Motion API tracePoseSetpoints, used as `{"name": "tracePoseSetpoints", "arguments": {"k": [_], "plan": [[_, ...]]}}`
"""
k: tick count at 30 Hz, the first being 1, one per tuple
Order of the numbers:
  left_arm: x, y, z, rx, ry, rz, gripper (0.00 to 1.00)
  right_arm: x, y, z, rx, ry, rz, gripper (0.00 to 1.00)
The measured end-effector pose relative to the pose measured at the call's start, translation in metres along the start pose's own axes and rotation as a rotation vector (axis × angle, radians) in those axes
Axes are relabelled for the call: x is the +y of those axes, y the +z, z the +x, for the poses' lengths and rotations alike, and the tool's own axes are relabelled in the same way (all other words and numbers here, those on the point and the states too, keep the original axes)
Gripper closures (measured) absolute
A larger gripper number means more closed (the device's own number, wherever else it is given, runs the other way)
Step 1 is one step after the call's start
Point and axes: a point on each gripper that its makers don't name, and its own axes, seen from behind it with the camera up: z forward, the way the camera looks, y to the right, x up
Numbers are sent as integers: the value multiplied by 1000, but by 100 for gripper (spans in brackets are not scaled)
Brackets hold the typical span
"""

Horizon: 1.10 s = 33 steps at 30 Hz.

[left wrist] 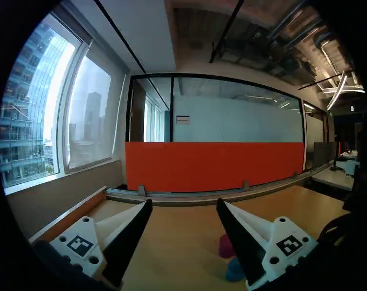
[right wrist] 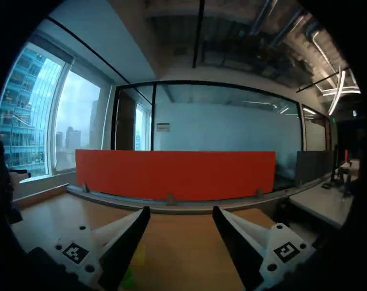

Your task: Pour water

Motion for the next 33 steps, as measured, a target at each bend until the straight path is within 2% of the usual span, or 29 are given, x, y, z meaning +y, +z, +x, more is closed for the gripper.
{"name": "tracePoseSetpoints", "arguments": {"k": [8,14,18,26,33], "plan": [[9,3,30,8,-13,-44,1,-3,-1,16,11,-6,14,1],[14,3,29,-9,-13,-77,1,-11,-2,18,18,14,63,1],[22,4,26,-21,-20,-122,1,-20,-4,21,29,20,127,1],[43,3,24,-35,-61,-251,1,-43,-11,31,54,17,281,1],[50,0,20,-58,-42,-320,1,-65,-22,36,43,-1,395,1]]}}
